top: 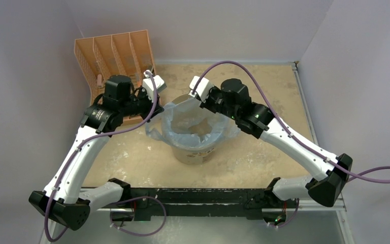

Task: Put the trash bags into the trash bin

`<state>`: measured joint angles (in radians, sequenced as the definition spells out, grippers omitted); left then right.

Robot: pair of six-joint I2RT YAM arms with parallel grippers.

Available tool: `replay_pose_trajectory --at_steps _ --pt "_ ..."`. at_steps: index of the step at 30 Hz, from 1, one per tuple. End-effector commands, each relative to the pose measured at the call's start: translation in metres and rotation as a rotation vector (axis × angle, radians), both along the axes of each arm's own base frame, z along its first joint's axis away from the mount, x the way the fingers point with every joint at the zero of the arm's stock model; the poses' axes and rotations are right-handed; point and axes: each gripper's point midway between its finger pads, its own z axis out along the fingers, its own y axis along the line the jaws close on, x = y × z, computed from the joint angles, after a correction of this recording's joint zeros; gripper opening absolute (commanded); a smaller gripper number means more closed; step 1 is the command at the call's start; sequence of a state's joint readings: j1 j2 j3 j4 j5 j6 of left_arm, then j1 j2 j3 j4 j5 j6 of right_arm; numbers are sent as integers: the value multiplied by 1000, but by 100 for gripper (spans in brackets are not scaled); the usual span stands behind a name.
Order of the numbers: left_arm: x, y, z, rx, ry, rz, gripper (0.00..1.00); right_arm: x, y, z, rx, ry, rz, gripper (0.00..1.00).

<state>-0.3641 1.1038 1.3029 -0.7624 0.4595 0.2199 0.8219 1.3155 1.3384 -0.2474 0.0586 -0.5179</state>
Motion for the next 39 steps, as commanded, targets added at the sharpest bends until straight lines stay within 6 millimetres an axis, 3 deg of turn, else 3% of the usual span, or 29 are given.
replay_pose_trajectory --at_steps 1,5,11,19,23,24,27,31,35,39 --pt "11 8 7 -15 -57 63 0 12 -4 30 135 -59 -62 0" --pt "24 15 14 -31 -92 139 0 22 -8 24 150 -36 -88 0" --pt "48 24 2 -33 -66 242 0 43 -13 10 156 -21 -146 0" --pt "62 30 -14 -55 -32 275 0 64 -6 11 180 -28 -145 0" --pt "63 38 -4 -82 -57 324 0 68 0 6 169 -6 -130 0" --pt "63 42 3 -95 -79 338 0 69 1 5 165 1 -132 0" --pt "59 48 25 -138 -131 350 17 67 3 0 156 15 -119 0" --pt "42 32 42 -180 -131 213 34 64 3 4 165 14 -108 0" --pt "4 0 45 -230 -71 -66 39 61 1 12 178 2 -107 0" --pt "-9 -5 28 -217 15 -128 43 55 0 22 198 -12 -84 0"
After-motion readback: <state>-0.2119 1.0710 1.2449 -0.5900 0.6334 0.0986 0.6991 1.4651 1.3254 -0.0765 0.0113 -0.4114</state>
